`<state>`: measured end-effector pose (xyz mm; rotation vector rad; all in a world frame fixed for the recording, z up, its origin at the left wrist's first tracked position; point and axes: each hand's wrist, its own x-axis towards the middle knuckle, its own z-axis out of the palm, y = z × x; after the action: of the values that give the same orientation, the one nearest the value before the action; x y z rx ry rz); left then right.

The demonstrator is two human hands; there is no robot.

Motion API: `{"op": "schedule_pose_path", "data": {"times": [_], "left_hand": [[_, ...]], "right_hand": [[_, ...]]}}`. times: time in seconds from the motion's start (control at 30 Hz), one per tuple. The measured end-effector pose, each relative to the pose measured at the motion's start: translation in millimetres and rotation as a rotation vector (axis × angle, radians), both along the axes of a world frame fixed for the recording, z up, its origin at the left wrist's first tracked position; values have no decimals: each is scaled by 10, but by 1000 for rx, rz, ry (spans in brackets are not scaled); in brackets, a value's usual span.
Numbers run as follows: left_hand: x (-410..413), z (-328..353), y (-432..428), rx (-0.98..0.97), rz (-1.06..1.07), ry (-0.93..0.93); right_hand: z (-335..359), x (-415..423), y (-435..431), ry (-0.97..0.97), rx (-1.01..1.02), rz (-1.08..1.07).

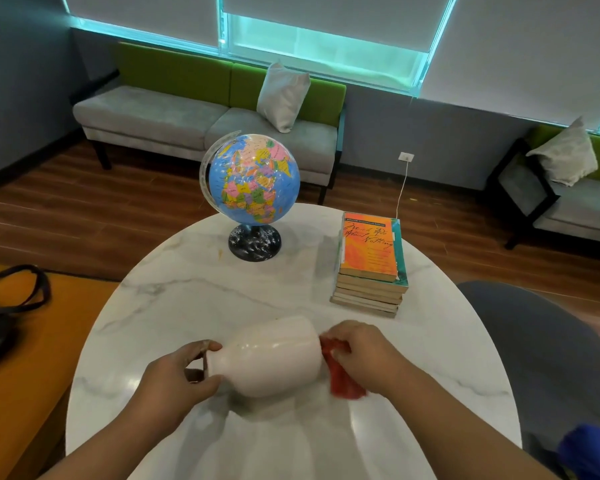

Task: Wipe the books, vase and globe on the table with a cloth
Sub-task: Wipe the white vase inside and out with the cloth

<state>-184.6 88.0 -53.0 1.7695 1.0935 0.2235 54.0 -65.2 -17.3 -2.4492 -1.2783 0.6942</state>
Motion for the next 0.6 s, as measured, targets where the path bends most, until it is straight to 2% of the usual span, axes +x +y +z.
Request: {"op": "schedule_pose_path", "data": {"times": [0.07, 0.13, 0.2, 0.3, 0.4, 0.5, 0.6], "left_hand": [[4, 2, -7, 5, -11, 3], [3, 2, -8, 9, -16, 6], [8, -2, -9, 17, -16, 4], [26, 22, -14, 35, -22, 3], [43, 38, -20, 45, -30, 4], [52, 49, -32, 60, -36, 0], [56, 66, -45, 75, -36, -3]], "right_hand": [[-6, 12, -45, 60, -14, -111], [9, -15, -39, 21, 194, -150], [45, -71, -8, -51, 313, -59], [45, -87, 11, -88, 202, 79], [96, 33, -14, -103, 53, 34], [150, 37, -16, -121, 145, -28], [117, -142, 1, -97, 203, 74]]}}
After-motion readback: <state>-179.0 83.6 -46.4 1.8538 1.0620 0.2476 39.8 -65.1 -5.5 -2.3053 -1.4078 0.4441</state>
